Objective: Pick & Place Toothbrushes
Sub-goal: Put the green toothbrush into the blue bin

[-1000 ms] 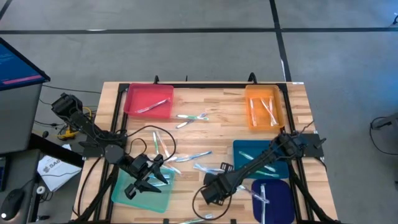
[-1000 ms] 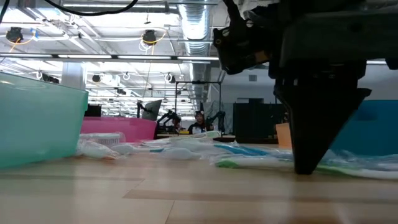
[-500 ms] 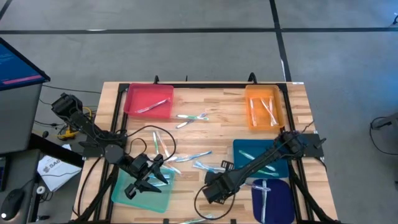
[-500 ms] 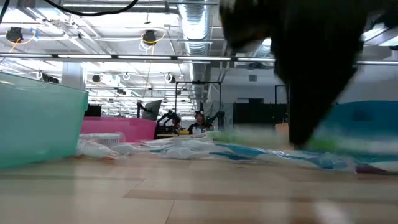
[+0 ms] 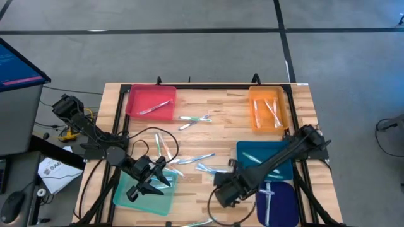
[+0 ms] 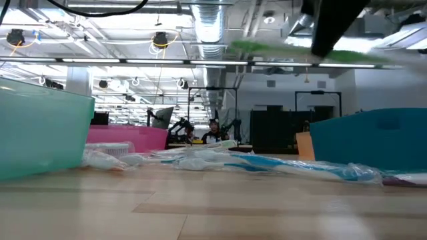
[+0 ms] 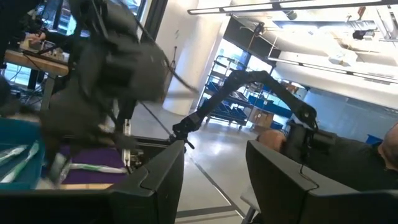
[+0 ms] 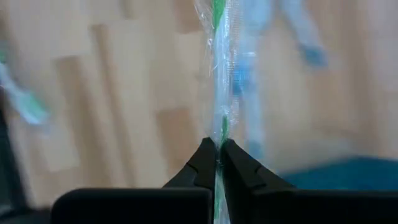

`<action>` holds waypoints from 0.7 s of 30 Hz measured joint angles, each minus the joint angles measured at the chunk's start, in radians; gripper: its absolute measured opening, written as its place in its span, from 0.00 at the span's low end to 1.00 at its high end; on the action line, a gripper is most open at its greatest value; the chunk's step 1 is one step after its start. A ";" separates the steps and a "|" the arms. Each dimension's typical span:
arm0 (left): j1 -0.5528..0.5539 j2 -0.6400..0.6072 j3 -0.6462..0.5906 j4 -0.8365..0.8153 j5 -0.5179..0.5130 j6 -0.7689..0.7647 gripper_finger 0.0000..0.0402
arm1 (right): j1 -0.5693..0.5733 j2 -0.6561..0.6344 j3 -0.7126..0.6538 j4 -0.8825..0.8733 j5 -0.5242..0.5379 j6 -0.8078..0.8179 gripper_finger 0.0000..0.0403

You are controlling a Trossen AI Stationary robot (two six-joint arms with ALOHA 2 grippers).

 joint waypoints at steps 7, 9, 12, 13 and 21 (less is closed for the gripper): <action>0.000 0.000 0.000 0.000 0.003 0.000 0.42 | 0.035 -0.115 0.001 -0.267 0.129 0.083 0.00; 0.000 0.000 0.000 0.000 0.003 0.000 0.42 | 0.056 -0.142 -0.011 -0.303 0.135 0.095 0.00; -0.002 0.000 0.000 0.000 0.003 0.000 0.42 | 0.086 -0.192 -0.098 -0.306 0.124 0.111 0.00; -0.006 0.000 0.000 0.000 0.003 0.000 0.42 | 0.093 -0.215 -0.141 -0.302 0.114 0.128 0.00; -0.015 0.000 0.000 0.001 0.003 0.000 0.42 | 0.166 -0.517 -0.607 -0.021 0.055 0.308 0.00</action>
